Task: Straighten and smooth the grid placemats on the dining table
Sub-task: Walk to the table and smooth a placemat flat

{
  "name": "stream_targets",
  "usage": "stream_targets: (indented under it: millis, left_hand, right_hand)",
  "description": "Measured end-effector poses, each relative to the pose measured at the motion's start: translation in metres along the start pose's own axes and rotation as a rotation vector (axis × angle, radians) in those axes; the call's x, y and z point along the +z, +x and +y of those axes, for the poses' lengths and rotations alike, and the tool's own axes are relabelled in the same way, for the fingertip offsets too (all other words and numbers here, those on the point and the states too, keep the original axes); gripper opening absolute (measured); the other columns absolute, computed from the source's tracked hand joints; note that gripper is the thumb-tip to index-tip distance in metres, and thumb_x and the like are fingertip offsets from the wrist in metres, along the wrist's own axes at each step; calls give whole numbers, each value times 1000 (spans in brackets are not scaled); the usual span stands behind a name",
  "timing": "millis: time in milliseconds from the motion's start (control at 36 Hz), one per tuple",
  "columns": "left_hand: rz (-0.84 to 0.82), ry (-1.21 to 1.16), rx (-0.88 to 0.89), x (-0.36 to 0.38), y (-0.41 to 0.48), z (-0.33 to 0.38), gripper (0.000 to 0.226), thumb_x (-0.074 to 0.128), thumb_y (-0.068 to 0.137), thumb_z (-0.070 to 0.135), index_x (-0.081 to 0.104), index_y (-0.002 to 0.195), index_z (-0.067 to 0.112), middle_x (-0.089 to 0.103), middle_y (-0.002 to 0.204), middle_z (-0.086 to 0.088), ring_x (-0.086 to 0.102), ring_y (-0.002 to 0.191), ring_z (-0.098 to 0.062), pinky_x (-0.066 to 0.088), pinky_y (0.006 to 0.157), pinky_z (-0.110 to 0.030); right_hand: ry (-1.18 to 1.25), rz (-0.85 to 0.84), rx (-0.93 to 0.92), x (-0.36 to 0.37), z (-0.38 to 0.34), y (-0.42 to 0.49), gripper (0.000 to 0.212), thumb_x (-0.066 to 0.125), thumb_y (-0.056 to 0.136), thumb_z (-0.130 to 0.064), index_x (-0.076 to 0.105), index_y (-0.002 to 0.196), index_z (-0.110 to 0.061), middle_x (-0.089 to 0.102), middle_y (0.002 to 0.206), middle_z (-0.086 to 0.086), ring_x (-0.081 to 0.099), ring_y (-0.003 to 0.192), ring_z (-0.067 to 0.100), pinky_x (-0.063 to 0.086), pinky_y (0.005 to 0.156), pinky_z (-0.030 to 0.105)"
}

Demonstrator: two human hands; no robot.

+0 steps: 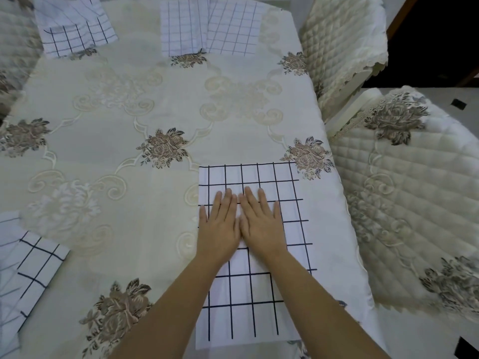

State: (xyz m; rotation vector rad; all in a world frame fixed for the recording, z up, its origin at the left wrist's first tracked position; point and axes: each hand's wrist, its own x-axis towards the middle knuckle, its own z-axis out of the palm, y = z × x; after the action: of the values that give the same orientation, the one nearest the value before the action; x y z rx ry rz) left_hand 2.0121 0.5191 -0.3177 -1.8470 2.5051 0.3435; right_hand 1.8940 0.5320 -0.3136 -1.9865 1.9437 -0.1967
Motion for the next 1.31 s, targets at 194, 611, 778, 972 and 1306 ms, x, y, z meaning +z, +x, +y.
stream_targets:
  millis: [194, 611, 778, 972, 1306]
  left_hand:
    - [1, -62, -163, -4, -12, -35, 63, 17, 88, 37, 29, 145, 13, 25, 153, -3, 26, 141, -24, 27, 107, -57]
    - [-10, -54, -75, -19, -31, 34, 56, 21, 90, 25, 36, 142, 8, 27, 153, -9, 24, 142, -24, 26, 109, -52]
    - [-43, -30, -16, 3, -66, 8, 54, 32, 86, 32, 50, 133, 14, 47, 142, -4, 47, 129, -24, 42, 95, -55]
    - [11, -81, -150, 6, -91, -27, 61, 19, 89, 36, 32, 144, 13, 27, 153, -3, 28, 140, -24, 28, 106, -57]
    - [-3, -206, -109, -2, -110, 25, 51, 26, 87, 19, 53, 128, 2, 32, 149, -18, 26, 140, -34, 24, 109, -55]
  right_hand:
    - [-75, 8, 168, -17, 56, -15, 68, -1, 85, -44, 11, 149, -25, 3, 158, -8, 2, 147, 20, 7, 116, 49]
    - [14, 48, 120, -4, -3, -46, 61, 22, 90, -32, 33, 142, -5, 26, 152, 16, 23, 141, 36, 23, 109, 58]
    - [-119, 33, 33, 11, 8, -76, 51, 33, 90, -32, 46, 137, -16, 44, 145, 2, 43, 132, 27, 39, 99, 55]
    - [-73, 63, 185, -8, 56, -93, 55, 24, 92, -33, 40, 141, -15, 37, 149, 3, 36, 136, 31, 35, 101, 57]
    - [-57, 70, 213, -9, 16, -117, 54, 29, 91, -28, 40, 140, -7, 36, 149, 11, 33, 137, 34, 30, 103, 61]
